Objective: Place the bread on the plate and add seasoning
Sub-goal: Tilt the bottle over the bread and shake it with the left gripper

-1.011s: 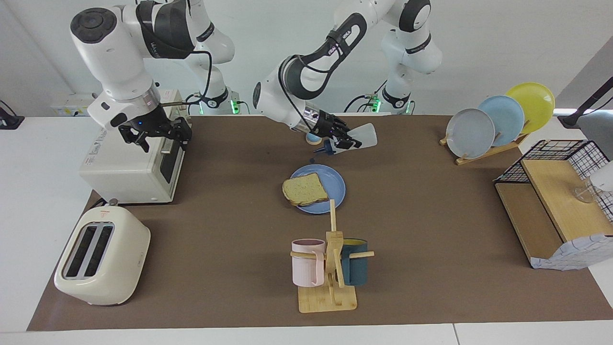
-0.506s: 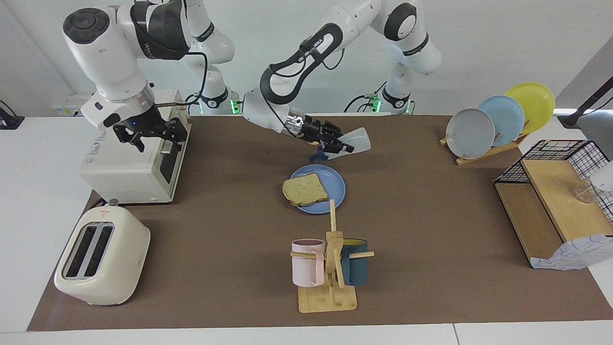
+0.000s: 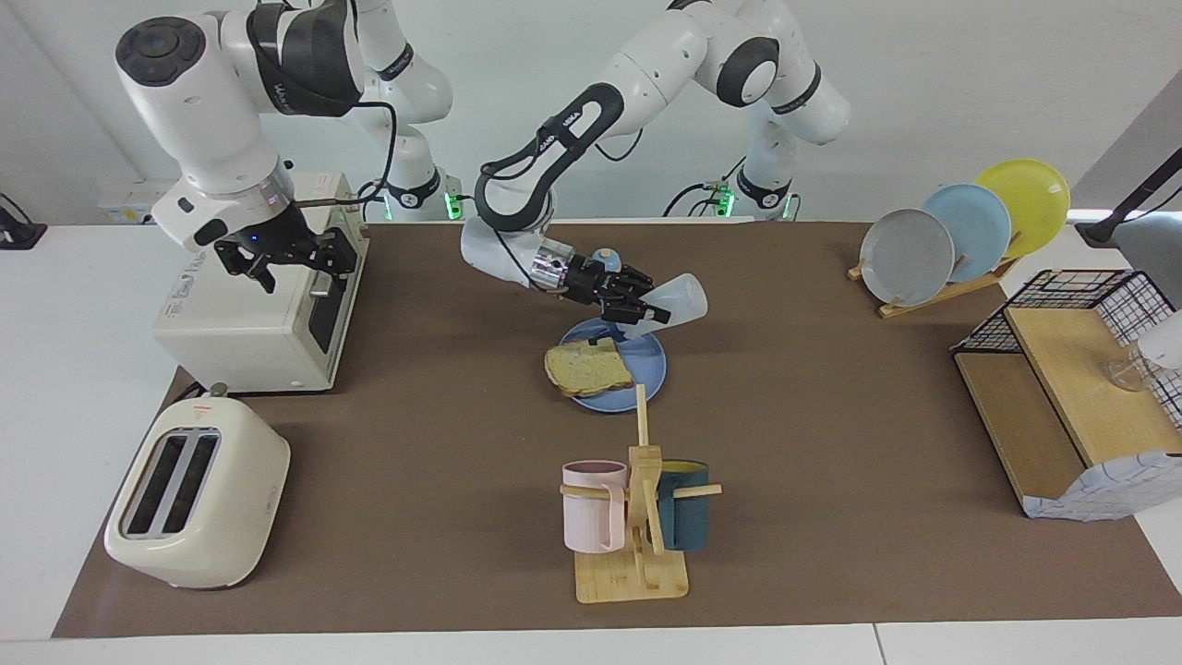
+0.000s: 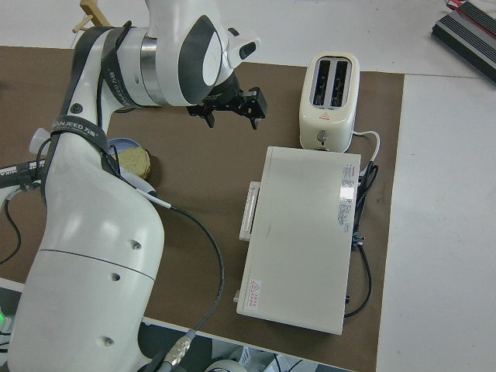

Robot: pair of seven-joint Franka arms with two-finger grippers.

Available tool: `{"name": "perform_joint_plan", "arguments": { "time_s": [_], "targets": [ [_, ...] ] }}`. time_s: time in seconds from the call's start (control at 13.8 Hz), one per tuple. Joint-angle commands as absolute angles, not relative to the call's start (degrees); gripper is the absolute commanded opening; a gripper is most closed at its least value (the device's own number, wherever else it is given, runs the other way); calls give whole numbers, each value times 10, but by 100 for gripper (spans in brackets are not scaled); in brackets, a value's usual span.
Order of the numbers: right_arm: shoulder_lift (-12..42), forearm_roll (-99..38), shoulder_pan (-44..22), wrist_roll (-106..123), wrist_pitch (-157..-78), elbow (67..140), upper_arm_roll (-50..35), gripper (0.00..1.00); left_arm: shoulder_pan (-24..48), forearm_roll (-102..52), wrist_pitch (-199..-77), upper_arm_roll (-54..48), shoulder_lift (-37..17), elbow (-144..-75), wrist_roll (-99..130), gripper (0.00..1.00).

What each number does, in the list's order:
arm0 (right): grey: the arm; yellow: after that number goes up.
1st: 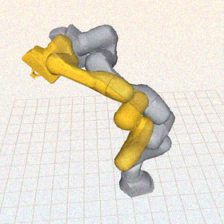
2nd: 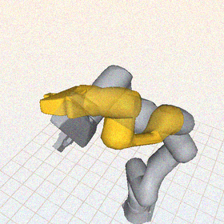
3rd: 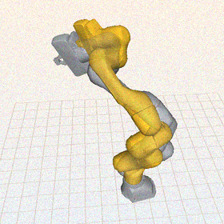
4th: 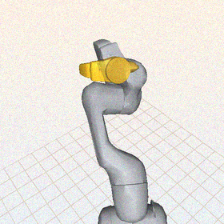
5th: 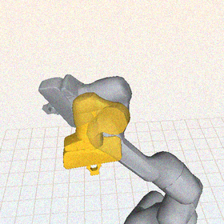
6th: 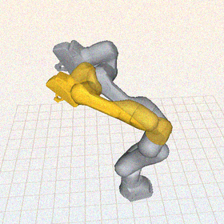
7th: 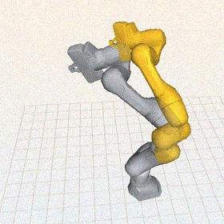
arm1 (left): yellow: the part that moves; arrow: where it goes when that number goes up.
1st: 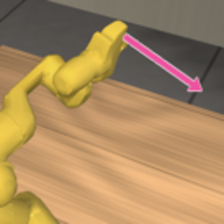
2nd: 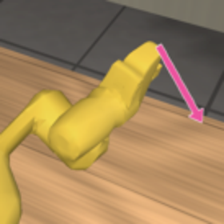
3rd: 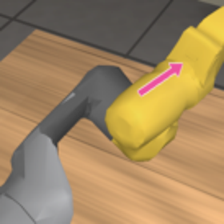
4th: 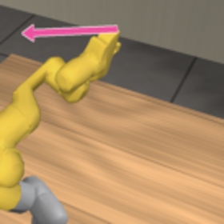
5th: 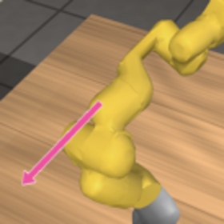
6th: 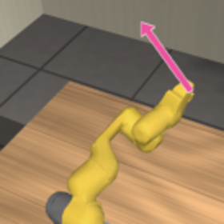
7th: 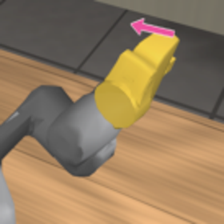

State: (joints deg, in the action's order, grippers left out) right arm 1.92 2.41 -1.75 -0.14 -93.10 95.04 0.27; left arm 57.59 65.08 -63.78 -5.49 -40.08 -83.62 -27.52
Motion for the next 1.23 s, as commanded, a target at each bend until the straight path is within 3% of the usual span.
{"name": "perform_joint_plan", "arguments": {
  "time_s": [0.0, 0.72, 1.16],
  "targets": [
    [8, 33, -11, 20, -931, 960, -1, 100, 582, 679, -649, -50, -413, -817, -290, 0],
    [-9, 33, -12, 18, -904, 965, -1, 100, 520, 703, -692, -47, -415, -833, -289, 0],
    [-9, 32, -12, 18, -904, 965, -1, 100, 586, 666, -655, -48, -414, -824, -290, 0]
  ]
}}
